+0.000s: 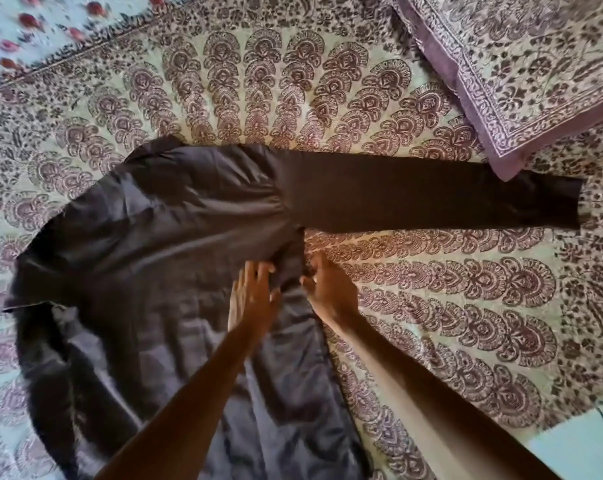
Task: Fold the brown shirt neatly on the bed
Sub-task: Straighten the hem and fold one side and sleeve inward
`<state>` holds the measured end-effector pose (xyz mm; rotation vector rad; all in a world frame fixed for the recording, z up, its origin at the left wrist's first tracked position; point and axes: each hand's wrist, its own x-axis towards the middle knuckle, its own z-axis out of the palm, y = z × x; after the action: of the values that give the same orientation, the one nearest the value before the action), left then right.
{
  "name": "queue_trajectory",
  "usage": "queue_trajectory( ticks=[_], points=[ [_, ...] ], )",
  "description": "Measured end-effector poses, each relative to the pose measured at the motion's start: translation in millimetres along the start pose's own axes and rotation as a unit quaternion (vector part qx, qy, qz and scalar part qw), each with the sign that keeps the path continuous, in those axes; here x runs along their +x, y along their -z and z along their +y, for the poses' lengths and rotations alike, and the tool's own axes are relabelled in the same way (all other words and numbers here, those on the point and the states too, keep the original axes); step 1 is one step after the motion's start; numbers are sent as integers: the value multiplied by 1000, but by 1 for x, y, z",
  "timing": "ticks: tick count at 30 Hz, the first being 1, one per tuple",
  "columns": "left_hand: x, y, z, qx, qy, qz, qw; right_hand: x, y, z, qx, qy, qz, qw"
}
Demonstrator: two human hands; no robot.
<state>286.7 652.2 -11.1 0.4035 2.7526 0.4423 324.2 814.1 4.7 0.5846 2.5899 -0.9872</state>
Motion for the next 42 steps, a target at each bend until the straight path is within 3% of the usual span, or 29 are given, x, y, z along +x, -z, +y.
queue_trajectory(
  ticks=[5,9,15,18,23,26,31,35,39,42],
  points=[
    [-88,-20,-30,15,-82,-94,992,-52,-45,-8,-92,-101,34,990],
    [-125,-25,-30,-30,-121,-138,983,-96,-56,3,-122,-143,16,982],
    [-154,-43,-25,-42,-151,-117,981,-163,-62,37,-61,-174,-70,980],
    [-168,-51,-16,-39,-146,-145,978,-198,-63,58,-66,-196,-105,973],
    [-199,-62,9,-43,-158,-188,968,-247,-65,86,-27,-235,-71,969],
    [-218,-70,20,-45,-172,-206,962,-266,-66,93,-40,-233,-95,967],
    [-247,-72,26,-51,-185,-202,960,-289,-68,103,-17,-297,-57,953],
    [-271,-74,13,-57,-194,-182,962,-293,-73,104,-78,-316,-66,943],
    [-291,-74,-10,-105,-183,-234,949,-297,-81,90,-189,-285,14,939],
    [-302,-65,-38,-107,-137,-222,960,-300,-86,69,-190,-151,85,966]
  ],
)
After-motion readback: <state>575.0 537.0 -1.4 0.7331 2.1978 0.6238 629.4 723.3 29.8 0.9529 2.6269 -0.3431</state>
